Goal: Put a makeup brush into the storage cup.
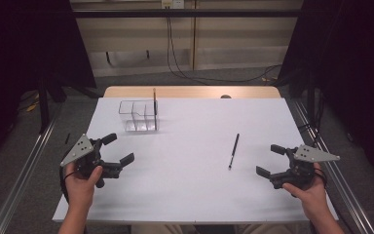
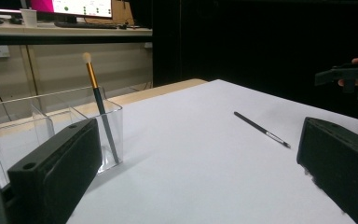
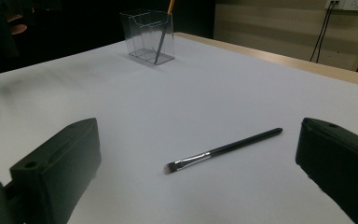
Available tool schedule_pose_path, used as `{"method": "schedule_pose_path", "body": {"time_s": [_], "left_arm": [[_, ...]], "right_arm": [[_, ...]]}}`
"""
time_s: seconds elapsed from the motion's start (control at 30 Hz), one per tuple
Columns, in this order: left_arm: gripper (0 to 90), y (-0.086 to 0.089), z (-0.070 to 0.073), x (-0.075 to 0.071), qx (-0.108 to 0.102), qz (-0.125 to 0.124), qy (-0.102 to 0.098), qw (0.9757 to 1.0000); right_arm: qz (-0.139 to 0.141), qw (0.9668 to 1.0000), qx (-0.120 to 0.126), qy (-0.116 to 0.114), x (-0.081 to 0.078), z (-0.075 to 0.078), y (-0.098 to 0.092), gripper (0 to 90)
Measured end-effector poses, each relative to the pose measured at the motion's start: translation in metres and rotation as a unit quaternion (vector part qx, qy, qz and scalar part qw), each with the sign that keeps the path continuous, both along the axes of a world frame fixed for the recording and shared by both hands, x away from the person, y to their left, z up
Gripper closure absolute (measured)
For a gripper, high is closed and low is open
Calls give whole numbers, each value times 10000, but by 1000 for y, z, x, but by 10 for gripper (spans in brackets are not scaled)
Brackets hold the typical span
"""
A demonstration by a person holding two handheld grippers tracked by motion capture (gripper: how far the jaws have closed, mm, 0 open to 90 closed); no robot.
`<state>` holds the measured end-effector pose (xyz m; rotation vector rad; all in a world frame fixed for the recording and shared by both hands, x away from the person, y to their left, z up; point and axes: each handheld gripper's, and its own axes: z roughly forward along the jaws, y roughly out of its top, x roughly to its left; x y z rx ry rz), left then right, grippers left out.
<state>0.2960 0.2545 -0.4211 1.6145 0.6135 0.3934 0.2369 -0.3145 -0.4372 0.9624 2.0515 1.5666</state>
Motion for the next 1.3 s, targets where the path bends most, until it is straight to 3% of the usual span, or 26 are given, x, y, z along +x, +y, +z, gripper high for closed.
{"method": "schedule_pose_path", "body": {"time_s": [0.17, 0.57, 0.67, 1.3], "left_arm": [[0, 3, -2, -4, -22, -23, 37, 10000], [0, 6, -7, -7, 207, -113, 64, 9997], [0, 8, -7, -7, 95, -118, 84, 9999], [0, 16, -12, -8, 138, -50, 80, 9999]], "right_arm": [[-8, 10000, 10, 4, 1, 0, 0, 0], [-50, 10000, 29, -6, 3, 1, 0, 0], [-47, 10000, 35, -1, 3, 0, 1, 0], [-28, 10000, 68, 38, 14, -1, 10, 0]]}}
